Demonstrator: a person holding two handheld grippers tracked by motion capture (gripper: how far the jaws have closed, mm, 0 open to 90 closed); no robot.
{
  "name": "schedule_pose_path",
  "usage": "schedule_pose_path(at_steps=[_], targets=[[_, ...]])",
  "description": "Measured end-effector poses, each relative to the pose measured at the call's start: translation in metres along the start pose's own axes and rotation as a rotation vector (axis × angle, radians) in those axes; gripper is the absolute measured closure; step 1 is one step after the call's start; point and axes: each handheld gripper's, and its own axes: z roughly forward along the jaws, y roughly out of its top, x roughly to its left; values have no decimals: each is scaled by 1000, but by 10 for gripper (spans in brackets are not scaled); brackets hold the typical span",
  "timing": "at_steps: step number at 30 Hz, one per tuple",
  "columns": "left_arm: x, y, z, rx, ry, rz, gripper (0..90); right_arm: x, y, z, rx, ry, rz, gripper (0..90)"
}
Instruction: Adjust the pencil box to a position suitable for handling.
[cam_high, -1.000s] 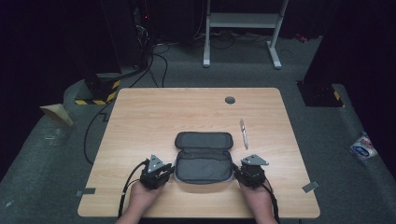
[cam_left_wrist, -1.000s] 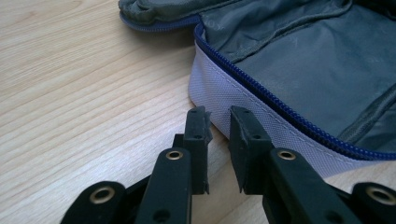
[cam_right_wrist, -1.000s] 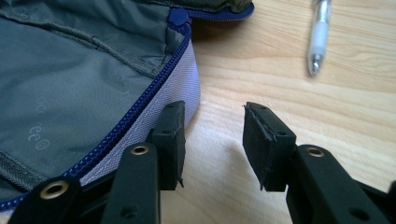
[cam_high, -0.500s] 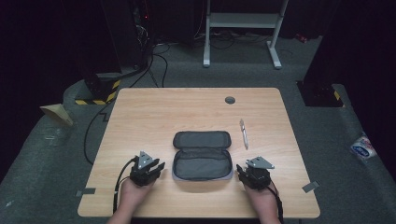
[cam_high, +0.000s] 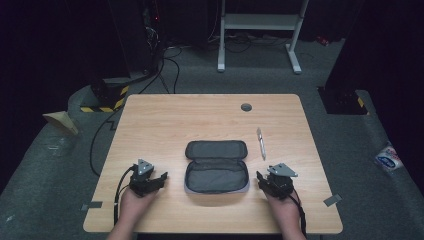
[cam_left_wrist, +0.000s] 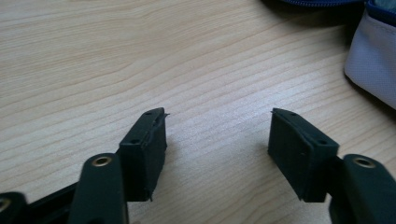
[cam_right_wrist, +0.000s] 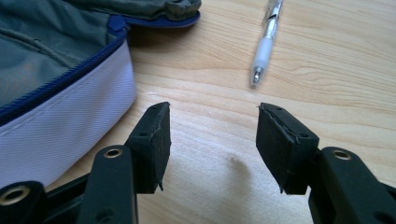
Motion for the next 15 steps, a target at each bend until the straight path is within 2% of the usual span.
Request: schedule_pose_path(at_steps=[3, 5, 7, 9, 10, 13, 14, 15], targets=[[-1, 0, 0, -1, 0, -3, 337, -5, 2, 2, 6, 4, 4, 482], [-1, 0, 0, -1, -1, -3, 332, -11, 9, 6, 40, -38, 1, 522], [0, 0, 0, -2, -3, -1, 331, -14, 10, 8, 35, -38, 18, 531], [0, 0, 0, -1, -3, -1, 330, -20, 16, 13, 56, -40, 37, 549], [0, 0, 0, -1, -4, 0, 329, -24, 22, 16, 53, -56, 41, 593], [0, 0, 0, 0, -5, 0, 327, -26, 30, 22, 69, -77, 38, 594], [0, 0, 0, 0, -5, 1, 327, -27, 33, 25, 71, -76, 37, 585], [0, 0, 0, 0, -5, 1, 327, -30, 40, 31, 83, -51, 61, 557]])
